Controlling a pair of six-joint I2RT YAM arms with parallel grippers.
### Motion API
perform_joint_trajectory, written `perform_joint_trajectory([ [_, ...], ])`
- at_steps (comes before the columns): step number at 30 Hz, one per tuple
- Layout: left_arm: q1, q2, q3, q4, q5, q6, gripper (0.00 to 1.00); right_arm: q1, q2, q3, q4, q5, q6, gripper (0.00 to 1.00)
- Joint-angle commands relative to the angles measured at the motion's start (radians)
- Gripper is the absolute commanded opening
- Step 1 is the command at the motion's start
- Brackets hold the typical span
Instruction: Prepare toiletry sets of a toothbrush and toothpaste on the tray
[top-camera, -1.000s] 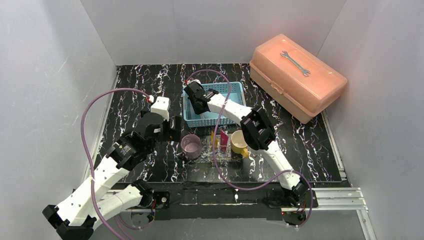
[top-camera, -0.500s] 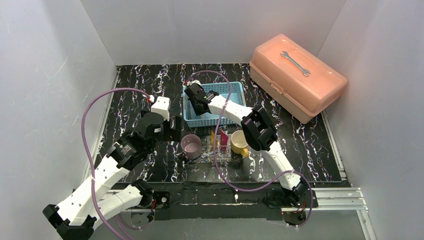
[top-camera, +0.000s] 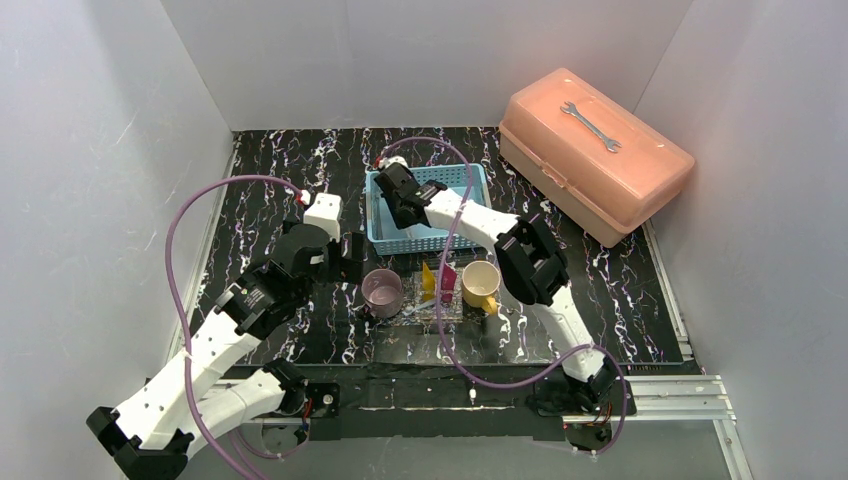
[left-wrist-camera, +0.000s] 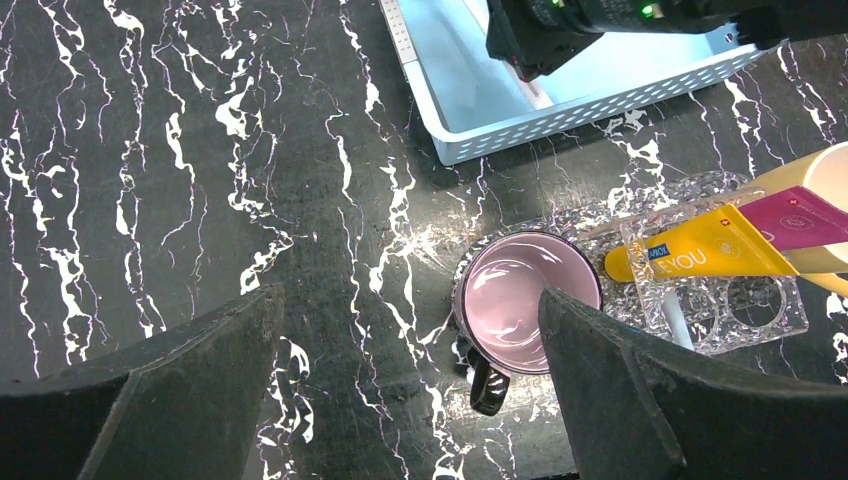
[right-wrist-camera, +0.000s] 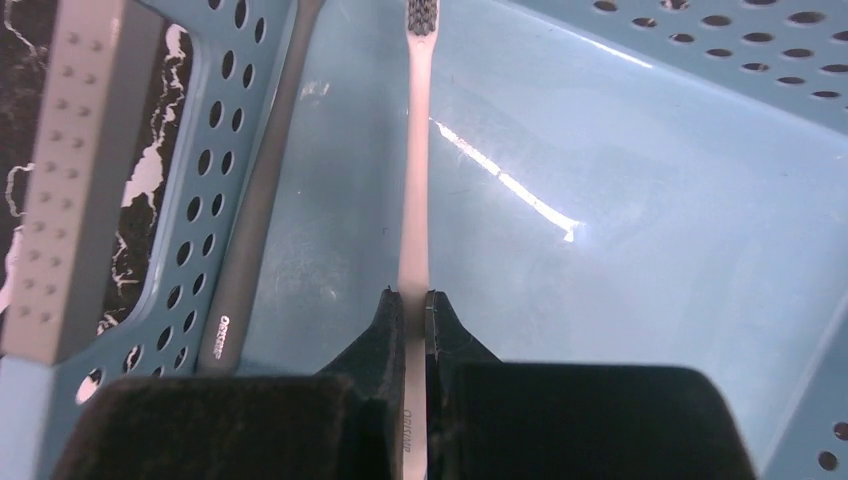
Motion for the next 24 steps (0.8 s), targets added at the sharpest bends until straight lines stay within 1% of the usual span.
perform_joint_trajectory([
  [1, 0.007, 0.002, -0.008, 0.005, -0.014, 0.007, 0.98, 0.004, -0.123, -0.045, 0.088, 0.035, -0.013, 0.01],
  [16, 0.01, 0.0, -0.009, 0.014, 0.018, 0.0, 0.98, 0.008, -0.383, -0.245, 0.274, 0.05, 0.03, 0.01],
  [24, 0.025, -0.009, -0.002, 0.058, 0.165, -0.066, 0.98, 0.015, -0.558, -0.419, 0.393, -0.009, 0.155, 0.01],
])
